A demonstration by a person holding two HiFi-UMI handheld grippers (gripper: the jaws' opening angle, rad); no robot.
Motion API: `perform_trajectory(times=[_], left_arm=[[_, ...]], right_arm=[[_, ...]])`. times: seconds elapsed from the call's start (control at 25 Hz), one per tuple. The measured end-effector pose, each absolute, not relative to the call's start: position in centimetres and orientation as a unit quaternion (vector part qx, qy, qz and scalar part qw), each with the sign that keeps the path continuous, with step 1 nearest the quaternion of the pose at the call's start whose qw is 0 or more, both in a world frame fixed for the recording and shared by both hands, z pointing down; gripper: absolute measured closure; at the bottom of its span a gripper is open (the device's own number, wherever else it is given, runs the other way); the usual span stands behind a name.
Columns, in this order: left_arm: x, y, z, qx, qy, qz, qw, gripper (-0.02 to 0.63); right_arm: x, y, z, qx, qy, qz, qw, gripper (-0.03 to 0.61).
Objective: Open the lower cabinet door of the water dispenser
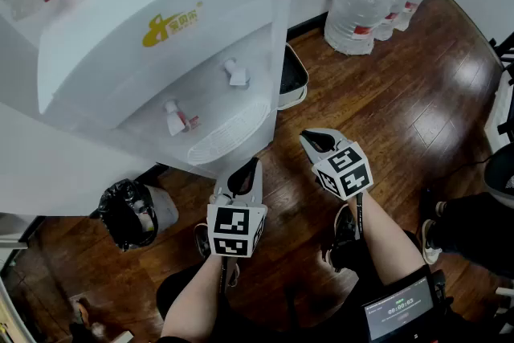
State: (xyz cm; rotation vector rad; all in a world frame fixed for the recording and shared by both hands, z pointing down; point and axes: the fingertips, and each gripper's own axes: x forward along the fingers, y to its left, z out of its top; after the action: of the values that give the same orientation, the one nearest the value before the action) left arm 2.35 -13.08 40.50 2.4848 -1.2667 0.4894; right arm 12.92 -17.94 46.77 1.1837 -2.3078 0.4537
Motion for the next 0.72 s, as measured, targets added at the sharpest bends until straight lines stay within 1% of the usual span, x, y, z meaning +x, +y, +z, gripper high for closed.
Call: perform_trajectory(times=[0.04, 0.2, 0.24, 0.28, 0.44, 0.6, 0.64, 0.68, 0.72], left_arm=[[2.3, -13.7, 40.8, 0.867, -0.441, 0.174, 0.155, 0.592], [2.7, -15.9, 42.8, 0.867, -0.427, 0.197, 0.165, 0.592], [2.9, -16.3, 43.6, 0.867, -0.421, 0.208, 0.165, 0.590], [3.1, -16.6, 44.4, 0.868, -0.412, 0.222, 0.165, 0.569], [4.7, -16.4, 48.2, 0.872, -0.349, 0.294, 0.176, 0.435], [6.1, -15.7, 50.4, 0.874, -0.298, 0.332, 0.191, 0.398], [6.4, -15.4, 50.7, 0.875, -0.286, 0.337, 0.197, 0.386], [6.7, -15.2, 50.9, 0.876, -0.275, 0.341, 0.204, 0.361], [6.9, -15.0, 51.1, 0.875, -0.267, 0.343, 0.211, 0.336]], right_arm=[[12.9, -18.8, 47.8, 0.426, -0.850, 0.166, 0.262, 0.541], [12.4, -22.0, 51.7, 0.387, -0.856, 0.175, 0.293, 0.489], [12.1, -22.6, 52.6, 0.375, -0.859, 0.181, 0.298, 0.461], [11.8, -23.1, 53.5, 0.364, -0.861, 0.186, 0.303, 0.440], [10.6, -25.1, 56.3, 0.324, -0.866, 0.174, 0.340, 0.333], [9.1, -26.4, 58.7, 0.292, -0.870, 0.169, 0.361, 0.248], [8.6, -26.7, 59.1, 0.286, -0.872, 0.169, 0.360, 0.216], [8.1, -26.9, 59.4, 0.279, -0.875, 0.168, 0.359, 0.174], [7.4, -27.0, 59.7, 0.272, -0.878, 0.166, 0.358, 0.147]])
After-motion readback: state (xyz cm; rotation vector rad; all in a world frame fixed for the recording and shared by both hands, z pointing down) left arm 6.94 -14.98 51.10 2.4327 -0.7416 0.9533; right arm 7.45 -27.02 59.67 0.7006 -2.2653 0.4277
